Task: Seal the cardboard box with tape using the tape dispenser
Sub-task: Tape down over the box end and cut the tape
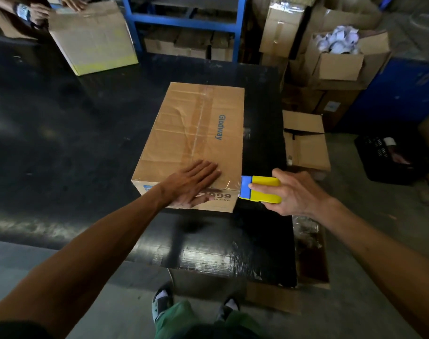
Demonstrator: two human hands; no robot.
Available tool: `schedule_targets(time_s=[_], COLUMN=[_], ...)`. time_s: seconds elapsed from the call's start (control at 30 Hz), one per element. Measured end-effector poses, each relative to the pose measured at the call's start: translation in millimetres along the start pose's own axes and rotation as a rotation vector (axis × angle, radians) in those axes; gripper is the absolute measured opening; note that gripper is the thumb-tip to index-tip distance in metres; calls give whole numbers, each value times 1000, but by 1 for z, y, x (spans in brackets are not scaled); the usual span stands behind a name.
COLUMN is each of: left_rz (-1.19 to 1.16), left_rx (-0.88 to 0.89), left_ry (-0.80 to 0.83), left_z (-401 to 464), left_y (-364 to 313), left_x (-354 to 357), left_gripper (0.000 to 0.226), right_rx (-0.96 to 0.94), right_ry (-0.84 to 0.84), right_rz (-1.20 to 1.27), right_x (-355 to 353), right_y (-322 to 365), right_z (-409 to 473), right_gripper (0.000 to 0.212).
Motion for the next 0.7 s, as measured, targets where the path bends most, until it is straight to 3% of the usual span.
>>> schedule_targets(time_s=[0.17,0.5,0.7], left_rz=[-37,-24,-16], left_rx=[33,31,1], left_ry=[-14,-13,-40], left_z=[35,37,38], left_y=[-39,-34,-35], left_x=[11,18,15], left_gripper=[67,67,67], right_rx=[17,-36,85], right_ry=[-47,-109,18], right_rz=[47,30,-1], right_x=[7,12,40], right_y=[-1,-25,2], right_z=[-5,-39,0], right_gripper=[66,54,60])
Point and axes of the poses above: each hand's wrist, its own z-axis towards the middle knuckle, its own x-axis out of the palm, y = z × x, the point moved 2 cm from there along z, towards the middle knuckle, and after that the axes turned 13 degrees about -x, right-handed, at the moved point
